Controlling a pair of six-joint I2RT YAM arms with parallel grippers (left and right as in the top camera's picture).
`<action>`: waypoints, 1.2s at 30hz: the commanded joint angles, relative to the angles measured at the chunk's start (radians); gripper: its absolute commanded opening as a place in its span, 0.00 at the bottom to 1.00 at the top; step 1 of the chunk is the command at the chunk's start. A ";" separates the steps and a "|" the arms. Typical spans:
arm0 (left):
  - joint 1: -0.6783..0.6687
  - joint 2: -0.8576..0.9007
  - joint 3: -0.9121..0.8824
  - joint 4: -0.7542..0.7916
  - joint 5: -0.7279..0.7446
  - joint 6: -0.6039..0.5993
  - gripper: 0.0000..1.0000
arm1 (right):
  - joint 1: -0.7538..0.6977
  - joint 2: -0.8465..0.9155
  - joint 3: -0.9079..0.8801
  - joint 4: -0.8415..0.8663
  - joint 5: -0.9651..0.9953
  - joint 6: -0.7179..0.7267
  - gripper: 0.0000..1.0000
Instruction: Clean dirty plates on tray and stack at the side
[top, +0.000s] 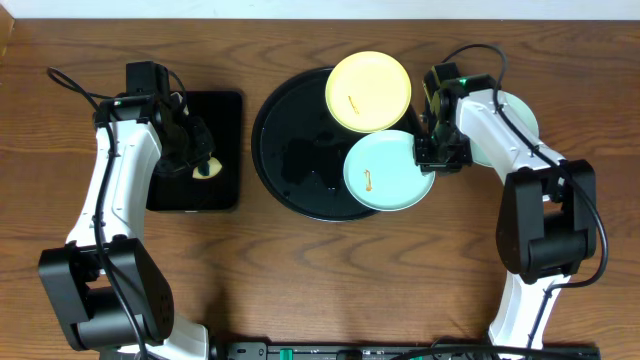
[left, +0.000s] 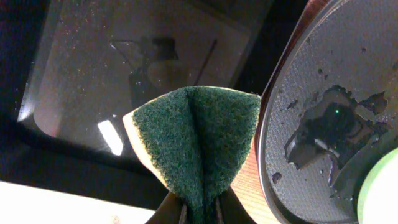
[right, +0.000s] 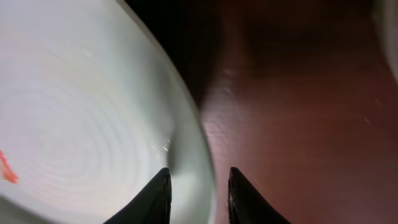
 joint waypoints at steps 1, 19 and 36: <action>0.003 0.010 -0.017 -0.003 -0.010 0.010 0.08 | 0.007 0.008 -0.023 0.016 -0.050 -0.007 0.27; 0.003 0.010 -0.017 0.002 -0.010 0.013 0.08 | 0.028 -0.119 0.077 -0.014 -0.046 -0.003 0.01; -0.026 0.010 -0.017 0.066 0.065 0.348 0.08 | 0.359 -0.288 0.024 0.160 0.443 0.167 0.01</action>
